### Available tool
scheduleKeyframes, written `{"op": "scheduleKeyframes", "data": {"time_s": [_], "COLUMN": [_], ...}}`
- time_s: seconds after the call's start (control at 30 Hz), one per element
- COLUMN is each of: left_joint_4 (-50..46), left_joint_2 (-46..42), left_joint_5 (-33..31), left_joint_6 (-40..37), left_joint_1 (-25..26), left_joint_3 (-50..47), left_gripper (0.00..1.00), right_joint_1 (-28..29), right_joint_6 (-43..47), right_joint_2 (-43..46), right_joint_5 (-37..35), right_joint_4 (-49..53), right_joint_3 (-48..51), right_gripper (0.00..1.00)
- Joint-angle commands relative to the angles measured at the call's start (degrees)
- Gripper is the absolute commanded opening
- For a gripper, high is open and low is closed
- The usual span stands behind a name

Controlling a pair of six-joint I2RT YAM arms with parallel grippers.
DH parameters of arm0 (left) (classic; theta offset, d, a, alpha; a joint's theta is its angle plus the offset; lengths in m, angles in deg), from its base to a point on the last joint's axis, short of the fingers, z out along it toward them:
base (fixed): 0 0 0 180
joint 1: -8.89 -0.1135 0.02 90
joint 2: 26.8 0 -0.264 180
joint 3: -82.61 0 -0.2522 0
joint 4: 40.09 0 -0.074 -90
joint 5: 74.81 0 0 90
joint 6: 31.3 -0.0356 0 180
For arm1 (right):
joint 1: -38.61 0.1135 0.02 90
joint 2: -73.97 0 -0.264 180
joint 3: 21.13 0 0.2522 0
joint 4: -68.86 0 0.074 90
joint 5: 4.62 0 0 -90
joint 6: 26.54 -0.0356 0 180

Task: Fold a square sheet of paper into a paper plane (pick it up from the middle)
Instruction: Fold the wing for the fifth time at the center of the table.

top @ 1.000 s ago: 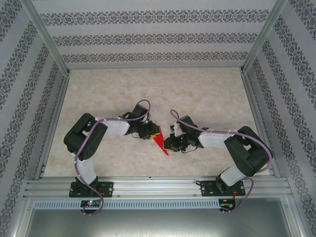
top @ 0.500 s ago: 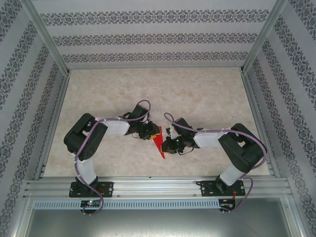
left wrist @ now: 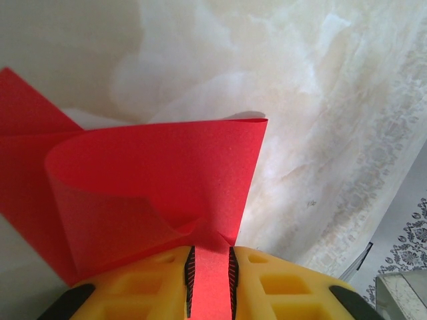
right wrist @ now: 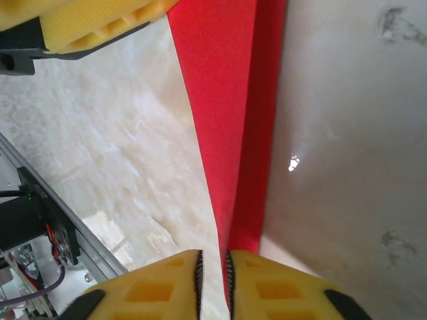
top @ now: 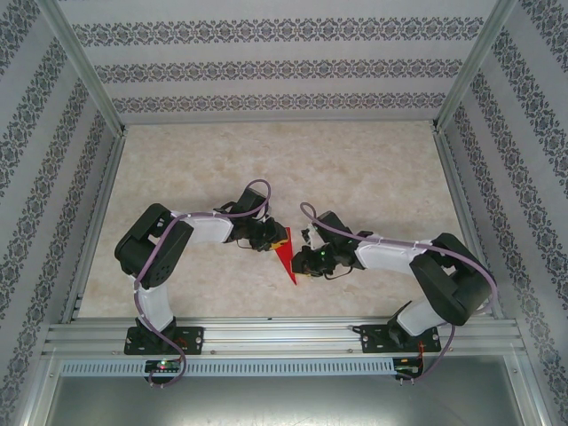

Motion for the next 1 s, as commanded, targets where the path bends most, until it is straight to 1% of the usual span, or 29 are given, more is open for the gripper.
{"op": "scheduleKeyframes", "data": {"time_s": [0.0,0.17,0.23,0.4,0.5,0.6,0.67,0.8,0.9,0.97], "left_joint_4": [-4.37,-4.36,-4.52,-4.51,-4.54,-4.77,-4.93,-5.26,-5.34,-5.34], "left_joint_2": [1.75,1.82,1.75,1.82,1.77,1.8,1.73,1.62,1.73,1.86], "left_joint_5": [-2.67,-2.65,-2.62,-2.76,-2.76,-2.67,-2.72,-2.86,-2.9,-3.04], "left_joint_6": [0.62,0.62,0.62,0.7,0.68,0.62,0.62,0.44,0.44,0.53], "left_joint_1": [0.54,0.54,0.54,0.54,0.54,0.54,0.55,0.55,0.54,0.56], "left_joint_3": [-1.42,-1.39,-1.44,-1.35,-1.3,-1.33,-1.34,-1.26,-1.27,-1.27], "left_gripper": [0.25,0.25,0.25,0.25,0.24,0.24,0.24,0.24,0.24,0.24], "right_joint_1": [0.26,1.12,1.43,2.42,3.06,3.96,4.11,1.93,0.07,-0.36], "right_joint_6": [-1.24,-1.6,-1.49,-1.35,-1.19,0.15,0.52,-0.65,-3.28,-7.0], "right_joint_2": [-0.18,-3.16,-4.09,-6.63,-7.56,-7.66,-4.7,4.12,9.47,9.44], "right_joint_5": [0.8,1.4,1.22,0.92,-0.47,-3.02,-6.37,-7.95,-5.61,-3.35], "right_joint_4": [-0.61,-2.44,-2.51,-2.11,-0.54,4.16,6.06,3.93,-2.46,-9.21], "right_joint_3": [1.39,1.56,1.65,1.57,0.89,-1.11,-1.31,0.47,3.14,4.66], "right_gripper": [0.13,0.12,0.08,0.09,0.09,0.11,0.13,0.14,0.14,0.12]}}
